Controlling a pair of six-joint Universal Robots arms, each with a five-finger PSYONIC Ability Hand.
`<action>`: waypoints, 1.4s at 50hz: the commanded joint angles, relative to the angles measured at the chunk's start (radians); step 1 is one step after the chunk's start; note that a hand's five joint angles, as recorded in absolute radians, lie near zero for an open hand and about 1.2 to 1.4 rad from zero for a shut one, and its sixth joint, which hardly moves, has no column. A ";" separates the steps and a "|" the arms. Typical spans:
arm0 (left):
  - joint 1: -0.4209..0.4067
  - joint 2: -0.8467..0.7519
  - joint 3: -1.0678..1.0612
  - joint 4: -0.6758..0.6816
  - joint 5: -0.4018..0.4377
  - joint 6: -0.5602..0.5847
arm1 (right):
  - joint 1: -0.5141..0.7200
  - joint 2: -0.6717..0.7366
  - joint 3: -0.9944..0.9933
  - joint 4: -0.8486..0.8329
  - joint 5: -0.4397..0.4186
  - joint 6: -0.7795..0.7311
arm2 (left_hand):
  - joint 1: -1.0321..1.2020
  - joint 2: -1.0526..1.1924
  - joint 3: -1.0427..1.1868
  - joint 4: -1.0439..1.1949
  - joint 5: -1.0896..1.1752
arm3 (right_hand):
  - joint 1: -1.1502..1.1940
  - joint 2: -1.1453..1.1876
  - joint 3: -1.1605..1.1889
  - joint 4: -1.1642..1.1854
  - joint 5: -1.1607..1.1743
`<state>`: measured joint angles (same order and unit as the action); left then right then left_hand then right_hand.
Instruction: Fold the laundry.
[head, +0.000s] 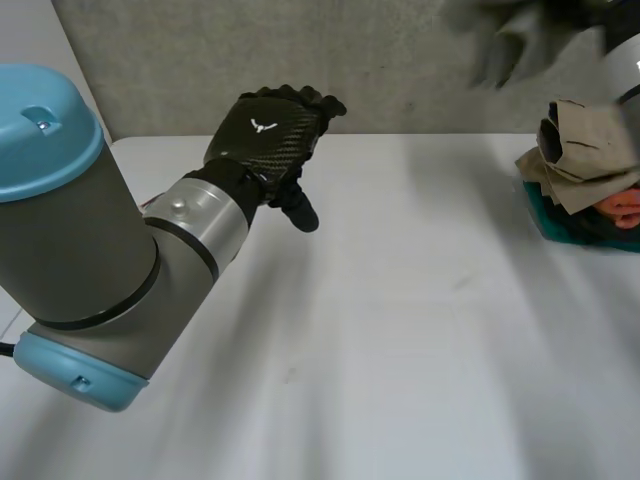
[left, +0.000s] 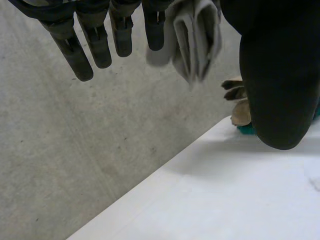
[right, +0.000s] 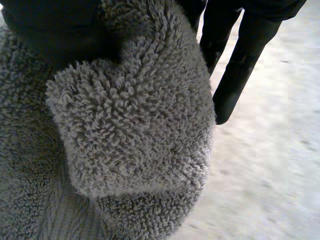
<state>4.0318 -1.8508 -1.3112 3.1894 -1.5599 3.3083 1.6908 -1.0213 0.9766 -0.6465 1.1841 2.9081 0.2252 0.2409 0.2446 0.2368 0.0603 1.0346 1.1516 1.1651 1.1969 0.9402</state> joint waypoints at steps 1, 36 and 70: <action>-0.033 0.001 0.000 0.000 0.001 0.002 | -0.177 0.115 -0.154 -0.093 -0.027 0.175 | 0.006 -0.010 -0.014 -0.006 -0.004 | 0.362 0.245 0.231 0.199 0.282; -0.074 -0.022 -0.017 0.006 0.000 0.004 | -0.485 0.474 0.025 -0.407 -0.334 0.425 | 0.012 -0.004 -0.008 0.000 0.002 | 0.362 0.245 0.231 0.199 0.282; -0.109 0.010 -0.010 0.006 0.000 0.001 | -0.712 -0.083 0.290 0.221 -0.081 0.040 | 0.003 -0.013 -0.016 -0.009 -0.007 | -0.860 -0.977 -0.991 -1.022 -0.940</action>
<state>3.9231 -1.8512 -1.3231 3.1948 -1.5601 3.3124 1.0464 -1.0287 1.2394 -0.4872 1.0628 2.9599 0.2252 0.2409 0.2446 0.2368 0.0604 0.2371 0.2205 0.2168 0.2092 0.0515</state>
